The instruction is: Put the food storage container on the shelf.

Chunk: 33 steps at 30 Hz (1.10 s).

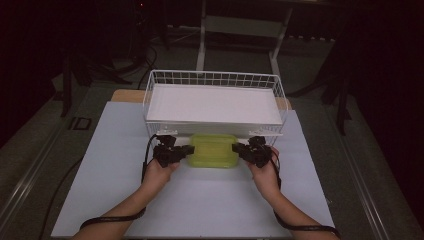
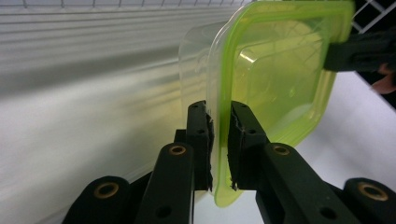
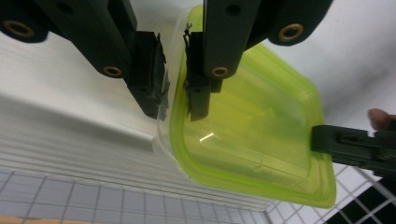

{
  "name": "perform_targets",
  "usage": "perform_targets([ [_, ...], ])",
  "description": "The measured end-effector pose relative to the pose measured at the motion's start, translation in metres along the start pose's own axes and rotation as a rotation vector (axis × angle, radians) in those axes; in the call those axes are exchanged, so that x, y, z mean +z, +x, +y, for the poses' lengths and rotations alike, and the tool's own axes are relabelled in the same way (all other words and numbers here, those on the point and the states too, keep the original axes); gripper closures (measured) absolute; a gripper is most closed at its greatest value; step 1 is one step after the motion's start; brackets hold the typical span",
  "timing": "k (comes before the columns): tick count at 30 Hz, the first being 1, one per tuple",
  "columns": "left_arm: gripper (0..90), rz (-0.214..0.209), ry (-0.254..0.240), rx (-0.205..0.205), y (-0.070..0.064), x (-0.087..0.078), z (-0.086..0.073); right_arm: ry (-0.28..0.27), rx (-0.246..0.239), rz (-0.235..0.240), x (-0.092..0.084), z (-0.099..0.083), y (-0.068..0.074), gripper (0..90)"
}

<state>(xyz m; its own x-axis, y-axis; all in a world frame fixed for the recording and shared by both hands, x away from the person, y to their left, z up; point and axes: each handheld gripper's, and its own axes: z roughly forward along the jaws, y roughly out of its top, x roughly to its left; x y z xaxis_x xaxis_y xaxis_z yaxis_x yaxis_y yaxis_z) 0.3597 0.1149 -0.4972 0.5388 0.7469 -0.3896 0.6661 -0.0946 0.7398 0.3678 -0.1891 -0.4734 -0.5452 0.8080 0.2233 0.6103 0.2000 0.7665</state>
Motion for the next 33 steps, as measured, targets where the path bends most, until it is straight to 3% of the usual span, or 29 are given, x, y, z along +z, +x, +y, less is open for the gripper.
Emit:
perform_targets([
  [7,79.7,-0.007,-0.030,-0.004,0.002,0.003,0.001,-0.024,0.008,0.003,0.005,-0.001,-0.006,77.3],
  [16,76.0,0.006,-0.046,-0.012,0.005,0.009,0.003,-0.079,-0.016,-0.055,0.011,0.000,-0.005,74.3],
  [17,75.5,0.012,-0.057,0.007,0.009,0.010,0.004,-0.091,-0.025,-0.084,0.014,0.000,-0.004,73.3],
  [21,72.7,0.029,-0.070,0.032,0.009,0.013,0.005,-0.110,-0.056,-0.123,0.018,-0.002,-0.003,70.6],
  [24,70.0,0.041,-0.084,0.059,0.009,0.015,0.005,-0.114,-0.059,-0.124,0.019,-0.003,-0.004,68.8],
  [25,68.5,0.043,-0.093,0.071,0.006,0.017,0.006,-0.115,-0.059,-0.125,0.021,-0.004,-0.003,64.1],
  [30,63.2,0.061,-0.094,0.086,0.007,0.021,0.006,-0.124,-0.001,-0.106,0.026,-0.006,-0.006,62.3],
  [31,59.6,0.071,-0.081,0.083,0.008,0.024,0.005,-0.121,-0.018,-0.141,0.028,-0.005,-0.007,65.6],
  [33,59.2,0.058,-0.093,0.074,0.010,0.025,0.004,-0.118,-0.040,-0.163,0.029,-0.006,-0.006,65.1],
])
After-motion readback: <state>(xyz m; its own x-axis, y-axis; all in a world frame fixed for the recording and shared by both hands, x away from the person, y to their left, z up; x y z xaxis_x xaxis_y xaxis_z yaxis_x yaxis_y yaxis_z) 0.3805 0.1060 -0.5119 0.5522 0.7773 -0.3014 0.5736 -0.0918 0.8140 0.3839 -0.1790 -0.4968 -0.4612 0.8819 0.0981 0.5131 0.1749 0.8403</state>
